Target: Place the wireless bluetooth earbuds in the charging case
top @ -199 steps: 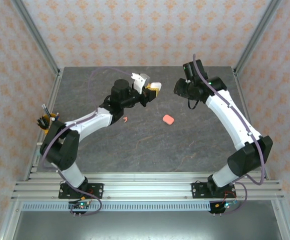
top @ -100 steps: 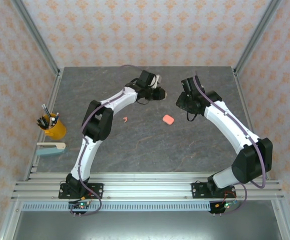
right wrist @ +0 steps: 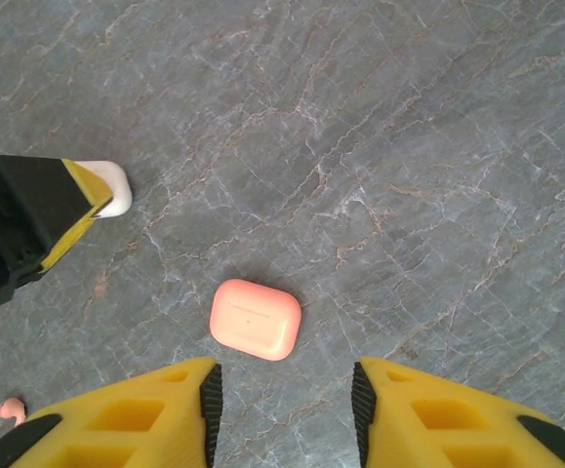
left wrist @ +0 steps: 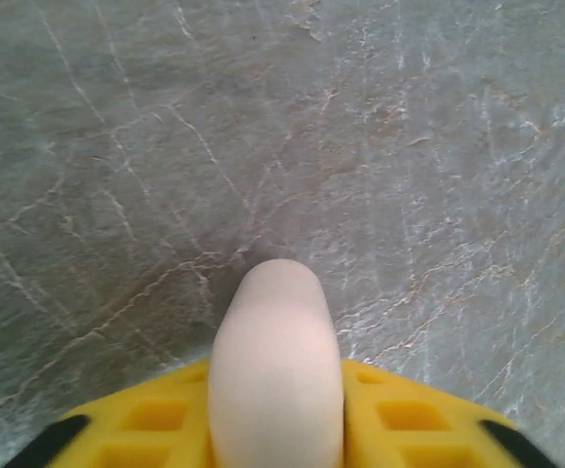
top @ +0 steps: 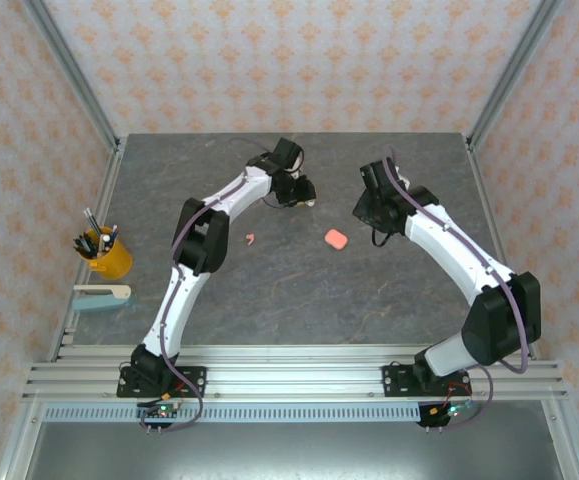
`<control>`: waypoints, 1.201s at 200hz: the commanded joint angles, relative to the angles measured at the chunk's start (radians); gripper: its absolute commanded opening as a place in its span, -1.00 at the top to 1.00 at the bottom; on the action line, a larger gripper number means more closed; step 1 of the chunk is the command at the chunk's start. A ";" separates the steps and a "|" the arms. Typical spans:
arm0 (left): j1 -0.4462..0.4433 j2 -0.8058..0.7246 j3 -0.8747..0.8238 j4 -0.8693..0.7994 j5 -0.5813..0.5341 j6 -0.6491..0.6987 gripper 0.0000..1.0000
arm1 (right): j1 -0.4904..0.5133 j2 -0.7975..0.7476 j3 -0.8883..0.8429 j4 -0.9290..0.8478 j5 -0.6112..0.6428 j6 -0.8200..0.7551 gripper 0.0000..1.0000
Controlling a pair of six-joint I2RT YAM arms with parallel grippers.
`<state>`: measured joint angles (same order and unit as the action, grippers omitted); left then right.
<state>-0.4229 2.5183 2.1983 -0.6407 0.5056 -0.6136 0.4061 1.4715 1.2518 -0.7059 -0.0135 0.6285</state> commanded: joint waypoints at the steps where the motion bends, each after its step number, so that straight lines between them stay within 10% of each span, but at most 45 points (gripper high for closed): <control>1: 0.006 -0.012 0.029 -0.079 -0.036 0.002 0.04 | 0.002 0.015 -0.018 0.010 0.041 0.020 0.11; 97: 0.070 -0.243 -0.081 -0.100 -0.127 0.110 -0.98 | 0.002 0.004 -0.049 -0.012 0.058 0.051 -0.29; 161: 0.082 -0.499 -0.176 -0.123 -0.277 0.221 -0.99 | 0.008 0.044 -0.067 -0.009 0.063 0.107 -0.50; 240: 0.093 -0.767 -0.377 -0.085 -0.749 0.218 -0.99 | 0.048 0.208 0.015 -0.038 0.072 0.224 -0.62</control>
<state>-0.3336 1.8175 1.8648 -0.7254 0.0231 -0.3912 0.4370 1.6264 1.2098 -0.7101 0.0193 0.7803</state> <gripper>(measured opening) 0.997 0.812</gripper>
